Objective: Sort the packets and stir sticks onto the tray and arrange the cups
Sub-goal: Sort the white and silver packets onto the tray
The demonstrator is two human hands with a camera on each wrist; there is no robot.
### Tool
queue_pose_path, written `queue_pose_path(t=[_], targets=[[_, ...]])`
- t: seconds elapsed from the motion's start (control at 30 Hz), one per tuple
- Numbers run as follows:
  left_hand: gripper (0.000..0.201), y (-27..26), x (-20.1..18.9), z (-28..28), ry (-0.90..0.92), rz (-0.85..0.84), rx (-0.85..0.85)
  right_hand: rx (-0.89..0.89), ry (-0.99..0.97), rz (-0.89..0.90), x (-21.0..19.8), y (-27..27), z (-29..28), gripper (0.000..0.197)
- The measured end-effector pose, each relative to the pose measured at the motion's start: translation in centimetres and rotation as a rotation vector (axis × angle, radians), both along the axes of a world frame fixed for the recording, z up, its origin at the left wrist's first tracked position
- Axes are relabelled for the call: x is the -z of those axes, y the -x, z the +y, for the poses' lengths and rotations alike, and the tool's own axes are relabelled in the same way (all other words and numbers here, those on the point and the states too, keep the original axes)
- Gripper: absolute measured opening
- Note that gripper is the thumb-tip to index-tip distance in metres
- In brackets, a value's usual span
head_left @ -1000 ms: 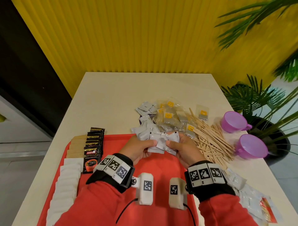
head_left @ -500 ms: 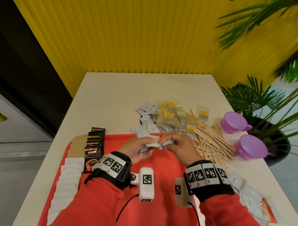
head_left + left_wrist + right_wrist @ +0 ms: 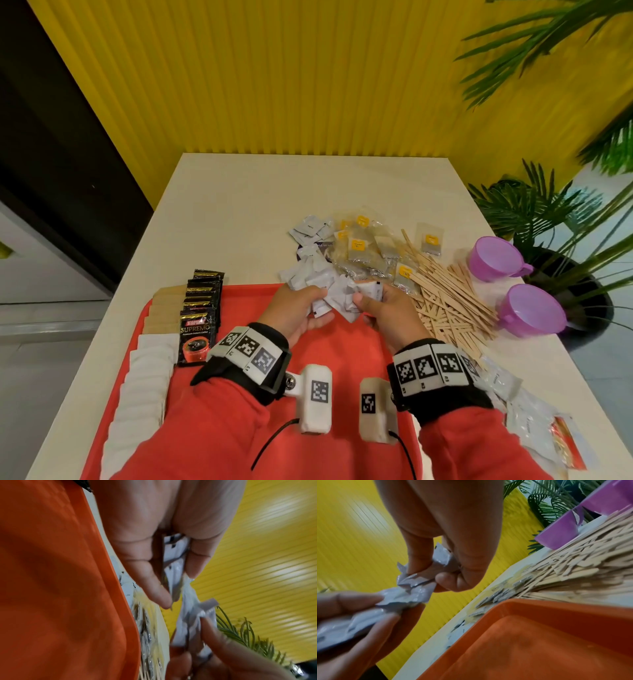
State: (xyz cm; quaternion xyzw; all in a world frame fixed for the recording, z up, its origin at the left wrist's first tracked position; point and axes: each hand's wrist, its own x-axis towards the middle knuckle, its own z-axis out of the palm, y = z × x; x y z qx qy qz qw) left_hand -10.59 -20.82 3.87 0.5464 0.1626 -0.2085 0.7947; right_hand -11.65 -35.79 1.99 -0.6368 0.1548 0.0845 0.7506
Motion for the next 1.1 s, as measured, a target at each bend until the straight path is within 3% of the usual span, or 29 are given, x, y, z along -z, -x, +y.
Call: queue_pose_path(t=[0.13,0.33,0.43,0.67,0.77,0.87,0.97,1.1], targets=[[0.025,0.4,0.3,-0.4,-0.007,-0.05,0.088,-0.031,-0.035,-0.001,0.3,0.0,0.6,0.017],[0.032,0.2,0.4,0.3,-0.005,-0.054,-0.04,0.02,-0.091,0.01,-0.2,-0.1,-0.6,0.021],[0.031,0.2,0.3,0.5,0.011,-0.056,-0.036,-0.045,-0.084,0.006,-0.6,0.1,-0.9,0.022],[0.011,0.3,0.0,0.3,0.001,-0.014,0.081,-0.118,0.083,-0.008,-0.5,-0.1,-0.6,0.022],[0.009,0.2,-0.2,1.1,-0.014,0.051,0.163,-0.301,0.238,-0.069,-1.5,-0.3,-1.3,0.026],[0.012,0.5,-0.5,1.1,-0.115,0.091,0.385,-0.494,0.389,-0.117,-2.8,-0.5,-1.0,0.035],[0.01,0.9,-0.5,0.8,-0.098,0.096,0.477,-0.441,0.45,-0.164,-2.4,-0.6,-0.6,0.037],[0.008,0.7,-0.5,1.2,-0.037,0.081,0.39,-0.268,0.388,-0.168,-1.7,-0.2,-0.6,0.031]])
